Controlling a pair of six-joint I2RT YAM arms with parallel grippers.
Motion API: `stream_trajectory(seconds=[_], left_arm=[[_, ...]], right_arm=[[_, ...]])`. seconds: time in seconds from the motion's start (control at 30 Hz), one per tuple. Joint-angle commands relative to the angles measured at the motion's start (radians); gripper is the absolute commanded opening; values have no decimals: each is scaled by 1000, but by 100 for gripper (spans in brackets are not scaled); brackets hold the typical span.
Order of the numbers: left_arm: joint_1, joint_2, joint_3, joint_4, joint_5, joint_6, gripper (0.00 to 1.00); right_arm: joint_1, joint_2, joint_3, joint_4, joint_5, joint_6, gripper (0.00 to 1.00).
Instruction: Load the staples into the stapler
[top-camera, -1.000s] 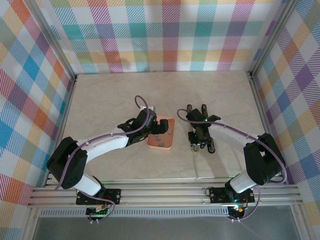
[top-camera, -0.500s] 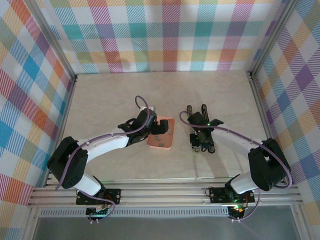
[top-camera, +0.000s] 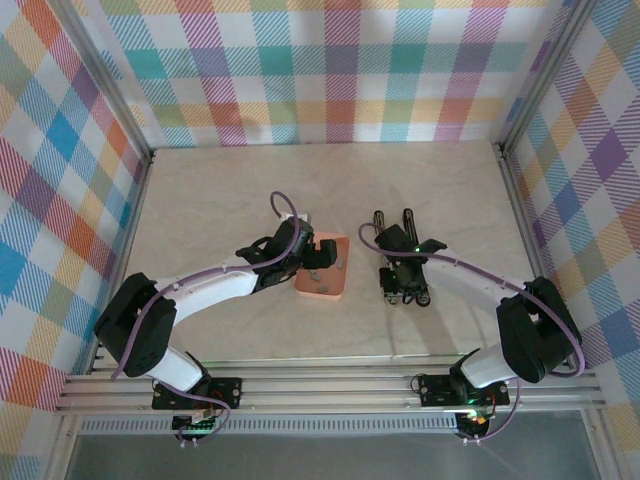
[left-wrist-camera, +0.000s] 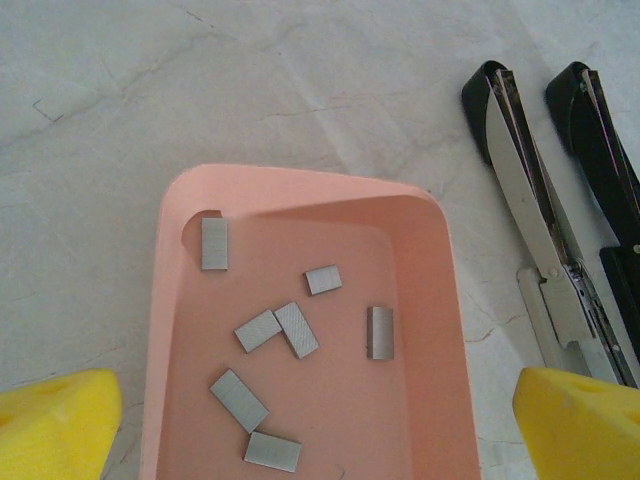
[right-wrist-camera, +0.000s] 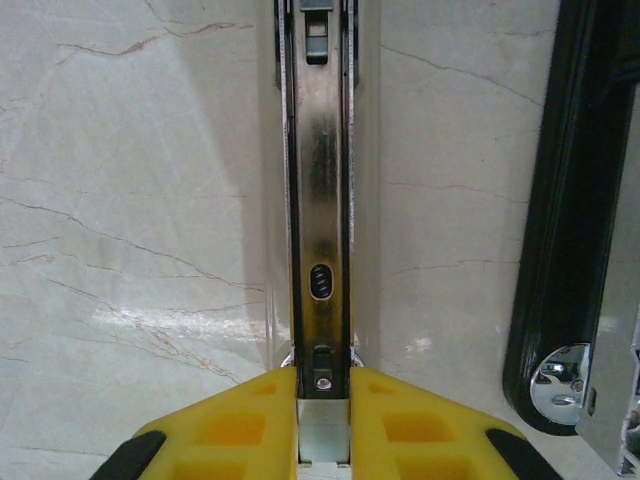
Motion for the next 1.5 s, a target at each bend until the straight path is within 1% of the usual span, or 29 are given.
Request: stream_trajectory(seconds=[0.0, 0.27, 0.87, 1.1, 1.17, 1.27, 1.33, 1.47], left_arm=[[-13, 9, 12, -17, 0, 32, 100], [-13, 10, 18, -21, 2, 42, 100], [-13, 18, 33, -36, 13, 48, 100], [-12, 13, 31, -36, 9, 47, 100], [-12, 16, 33, -38, 10, 47, 100], [-13, 18, 34, -39, 12, 47, 100], [-13, 19, 35, -39, 11, 48, 100], [-13, 24, 38, -37, 12, 46, 100]], right_arm=[[8, -11, -26, -5, 4, 28, 17], [15, -20, -36, -6, 9, 47, 18], [22, -40, -46, -4, 15, 64, 23], [19, -87, 14, -43, 23, 57, 25], [4, -114, 28, -43, 10, 52, 26], [-46, -135, 37, -39, -46, 54, 27], [-82, -131, 37, -32, -96, 55, 27], [-127, -87, 35, -30, -155, 81, 26]])
